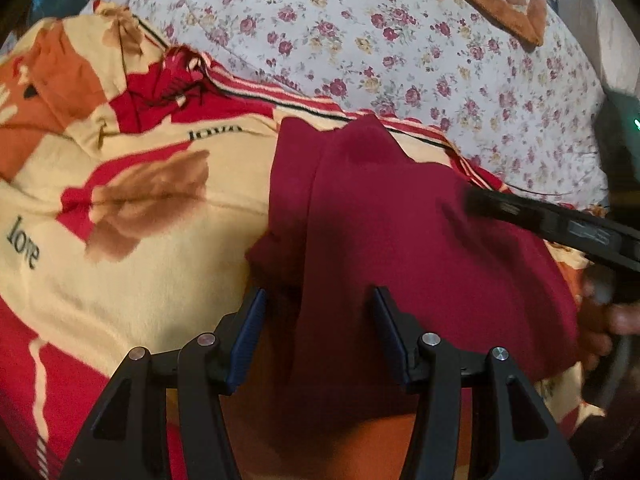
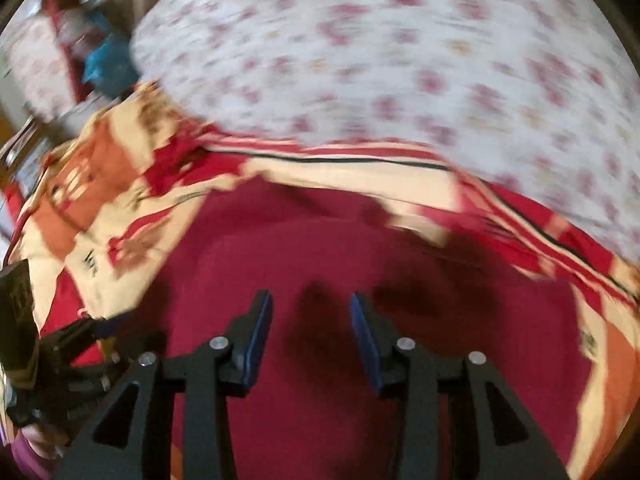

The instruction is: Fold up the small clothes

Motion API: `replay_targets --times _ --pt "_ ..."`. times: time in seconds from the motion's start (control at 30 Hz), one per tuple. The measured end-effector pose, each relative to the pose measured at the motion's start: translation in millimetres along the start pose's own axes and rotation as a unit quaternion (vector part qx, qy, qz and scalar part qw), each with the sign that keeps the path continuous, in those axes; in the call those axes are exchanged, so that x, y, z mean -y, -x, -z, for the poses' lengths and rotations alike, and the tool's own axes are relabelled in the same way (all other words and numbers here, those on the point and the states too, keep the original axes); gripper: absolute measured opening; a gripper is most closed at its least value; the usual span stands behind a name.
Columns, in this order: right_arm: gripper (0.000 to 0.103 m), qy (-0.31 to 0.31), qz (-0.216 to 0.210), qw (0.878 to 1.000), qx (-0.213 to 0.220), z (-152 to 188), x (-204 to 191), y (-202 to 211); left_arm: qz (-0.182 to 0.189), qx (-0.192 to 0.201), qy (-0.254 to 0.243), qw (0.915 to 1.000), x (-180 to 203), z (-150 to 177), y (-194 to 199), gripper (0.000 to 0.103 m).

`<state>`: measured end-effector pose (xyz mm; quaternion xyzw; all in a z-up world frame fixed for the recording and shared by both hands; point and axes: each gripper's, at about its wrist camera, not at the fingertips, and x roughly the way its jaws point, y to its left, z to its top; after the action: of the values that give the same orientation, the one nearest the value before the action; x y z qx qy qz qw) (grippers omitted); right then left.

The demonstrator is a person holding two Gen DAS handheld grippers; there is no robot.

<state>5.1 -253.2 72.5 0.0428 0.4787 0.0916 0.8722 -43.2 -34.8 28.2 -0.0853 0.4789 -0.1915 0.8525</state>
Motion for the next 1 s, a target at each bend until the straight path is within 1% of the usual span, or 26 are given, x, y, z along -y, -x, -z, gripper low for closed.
replay_targets --times 0.13,0.27,0.37,0.47,0.53,0.63,0.7,0.73,0.77,0.8,0.87,1.0 --pt "0.042 0.050 0.003 0.999 -0.016 -13.1 -44.2 -41.4 0.018 -0.006 0.010 0.9998 -5.2 0.8 -2.7 0.033" --pt "0.042 0.073 0.028 0.996 -0.035 -24.6 -70.8 -79.5 0.028 -0.007 0.015 0.9995 -8.4 -2.6 -5.9 0.033" --pt "0.042 0.065 0.037 0.997 -0.031 -35.5 -76.0 -100.6 0.035 -0.006 0.023 0.9991 -10.9 -4.9 -7.9 0.033" --pt "0.042 0.035 0.028 0.998 -0.040 -47.5 -71.7 -119.1 0.036 -0.005 0.024 0.9990 -11.5 -6.3 -8.6 0.033" --pt "0.043 0.017 0.025 0.999 -0.040 -50.6 -69.4 -119.6 0.038 -0.005 0.026 0.9989 -12.1 -6.3 -8.4 0.033" --pt "0.043 0.005 0.017 0.999 -0.033 -50.9 -67.1 -106.0 0.038 -0.005 0.026 0.9989 -11.5 -6.7 -8.4 0.034" --pt "0.043 -0.008 -0.001 1.000 -0.030 -48.9 -64.5 -94.8 0.037 -0.005 0.025 0.9990 -10.9 -6.0 -8.0 0.034" --pt "0.047 -0.013 -0.011 1.000 -0.027 -46.0 -64.0 -88.3 0.037 -0.005 0.025 0.9990 -10.8 -5.6 -8.0 0.034" --pt "0.050 -0.011 -0.010 1.000 -0.027 -44.3 -64.8 -86.1 0.037 -0.005 0.026 0.9990 -10.8 -5.5 -8.1 0.034" --pt "0.050 -0.006 -0.006 0.999 -0.032 -42.1 -66.2 -87.6 0.036 -0.005 0.026 0.9990 -10.7 -5.4 -8.2 0.034" --pt "0.052 -0.006 0.000 0.998 -0.058 -37.9 -67.2 -99.5 0.036 -0.005 0.025 0.9990 -10.6 -5.0 -8.5 0.034" --pt "0.053 -0.016 0.002 0.998 -0.061 -41.2 -71.2 -95.0 0.037 -0.005 0.025 0.9990 -11.7 -4.9 -8.7 0.034"
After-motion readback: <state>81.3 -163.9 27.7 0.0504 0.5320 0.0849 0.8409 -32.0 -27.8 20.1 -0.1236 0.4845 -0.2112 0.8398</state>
